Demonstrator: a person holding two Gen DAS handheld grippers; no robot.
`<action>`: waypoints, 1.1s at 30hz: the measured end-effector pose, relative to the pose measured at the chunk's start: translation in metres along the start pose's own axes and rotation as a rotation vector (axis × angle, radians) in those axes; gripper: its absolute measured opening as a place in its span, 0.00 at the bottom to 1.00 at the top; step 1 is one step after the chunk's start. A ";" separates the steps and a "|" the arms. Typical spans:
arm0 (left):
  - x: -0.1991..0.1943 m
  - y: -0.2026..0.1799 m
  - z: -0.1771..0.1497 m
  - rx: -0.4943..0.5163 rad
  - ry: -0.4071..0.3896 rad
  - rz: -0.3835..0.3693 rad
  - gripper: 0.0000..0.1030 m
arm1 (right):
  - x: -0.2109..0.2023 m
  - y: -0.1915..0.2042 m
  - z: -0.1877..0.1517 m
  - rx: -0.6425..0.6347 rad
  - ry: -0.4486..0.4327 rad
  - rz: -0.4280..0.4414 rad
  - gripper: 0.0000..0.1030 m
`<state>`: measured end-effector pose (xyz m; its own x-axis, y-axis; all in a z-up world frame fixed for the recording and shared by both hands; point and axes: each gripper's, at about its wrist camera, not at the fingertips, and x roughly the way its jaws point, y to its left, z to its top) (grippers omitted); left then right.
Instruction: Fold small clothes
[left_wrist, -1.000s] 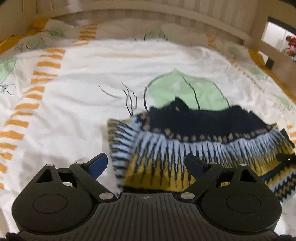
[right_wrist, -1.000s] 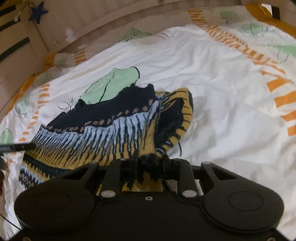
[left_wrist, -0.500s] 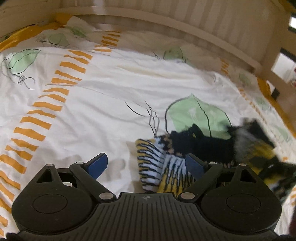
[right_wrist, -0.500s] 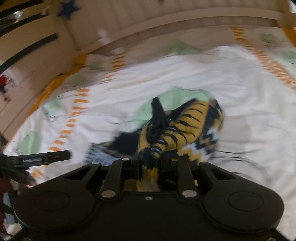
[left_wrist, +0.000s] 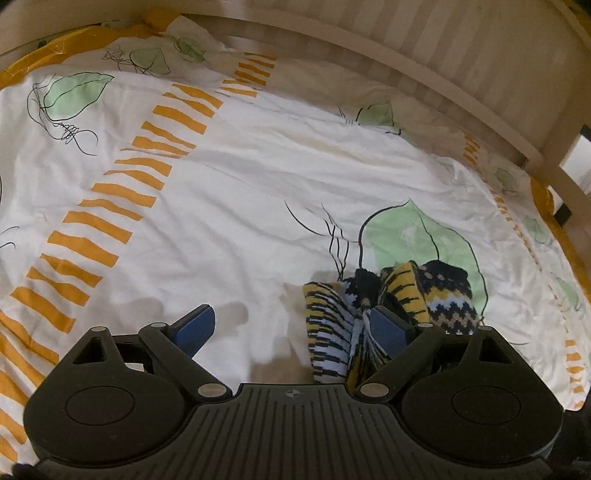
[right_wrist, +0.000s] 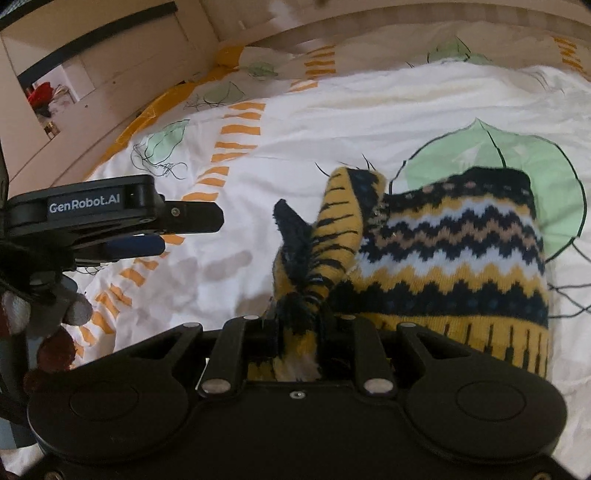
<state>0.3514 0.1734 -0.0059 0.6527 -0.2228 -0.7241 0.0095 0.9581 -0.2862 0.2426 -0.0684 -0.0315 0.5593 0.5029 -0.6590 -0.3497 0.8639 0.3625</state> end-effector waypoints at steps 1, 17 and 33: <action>0.001 0.000 0.000 0.004 0.004 0.002 0.89 | 0.001 0.001 0.000 0.002 -0.001 -0.001 0.27; 0.002 0.002 0.000 0.007 0.009 0.016 0.89 | 0.009 0.016 -0.006 -0.019 -0.022 0.058 0.58; 0.002 0.007 0.002 -0.024 -0.003 -0.008 0.89 | -0.055 0.011 -0.030 -0.098 -0.173 0.146 0.59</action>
<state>0.3540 0.1804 -0.0079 0.6552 -0.2294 -0.7197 -0.0040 0.9517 -0.3070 0.1858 -0.0874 -0.0116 0.6151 0.6265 -0.4787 -0.5026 0.7794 0.3741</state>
